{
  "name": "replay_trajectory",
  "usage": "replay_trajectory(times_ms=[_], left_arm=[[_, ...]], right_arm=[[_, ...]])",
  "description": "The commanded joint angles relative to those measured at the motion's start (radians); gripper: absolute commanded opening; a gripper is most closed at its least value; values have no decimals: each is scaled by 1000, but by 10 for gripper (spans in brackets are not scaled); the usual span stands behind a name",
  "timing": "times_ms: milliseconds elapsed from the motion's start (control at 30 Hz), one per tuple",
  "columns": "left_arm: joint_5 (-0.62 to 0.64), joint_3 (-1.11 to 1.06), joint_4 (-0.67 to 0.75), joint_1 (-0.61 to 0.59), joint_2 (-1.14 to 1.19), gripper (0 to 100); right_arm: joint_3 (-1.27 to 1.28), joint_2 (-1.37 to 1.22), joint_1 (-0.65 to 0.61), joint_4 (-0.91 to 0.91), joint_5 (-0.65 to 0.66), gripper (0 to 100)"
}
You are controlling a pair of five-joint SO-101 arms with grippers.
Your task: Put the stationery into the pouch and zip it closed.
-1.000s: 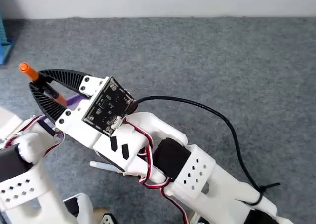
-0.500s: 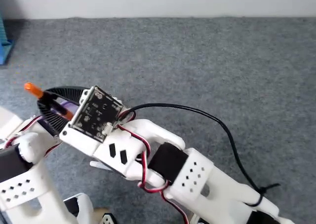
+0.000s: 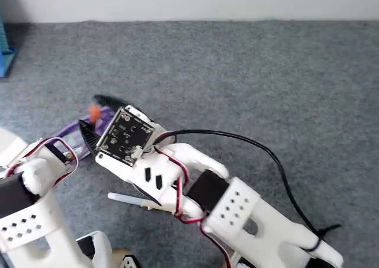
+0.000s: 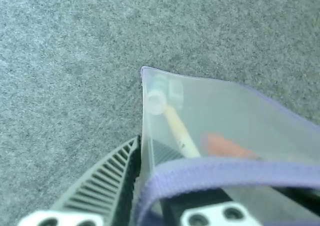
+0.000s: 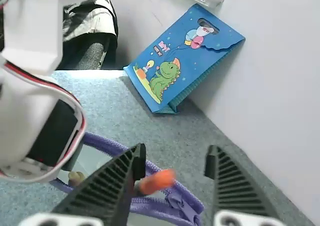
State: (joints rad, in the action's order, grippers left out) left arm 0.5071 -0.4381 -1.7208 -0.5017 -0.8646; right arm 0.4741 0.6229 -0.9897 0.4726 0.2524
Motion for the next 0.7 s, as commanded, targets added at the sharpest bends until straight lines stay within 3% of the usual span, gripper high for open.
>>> replay_trajectory(times_ms=[0,200,300,533,667], left_arm=[[9,31,0,3,0,12],[9,33,3,-98,0,12],[9,33,-2,-132,-2,12],[9,33,0,-132,0,12],[9,33,-2,-132,0,12]], right_arm=[[-123,82,65,197,-35,222],[-146,96,180,665,-235,86],[-58,74,170,835,-273,101],[126,-47,67,900,-275,279],[166,-171,-4,891,-276,277]])
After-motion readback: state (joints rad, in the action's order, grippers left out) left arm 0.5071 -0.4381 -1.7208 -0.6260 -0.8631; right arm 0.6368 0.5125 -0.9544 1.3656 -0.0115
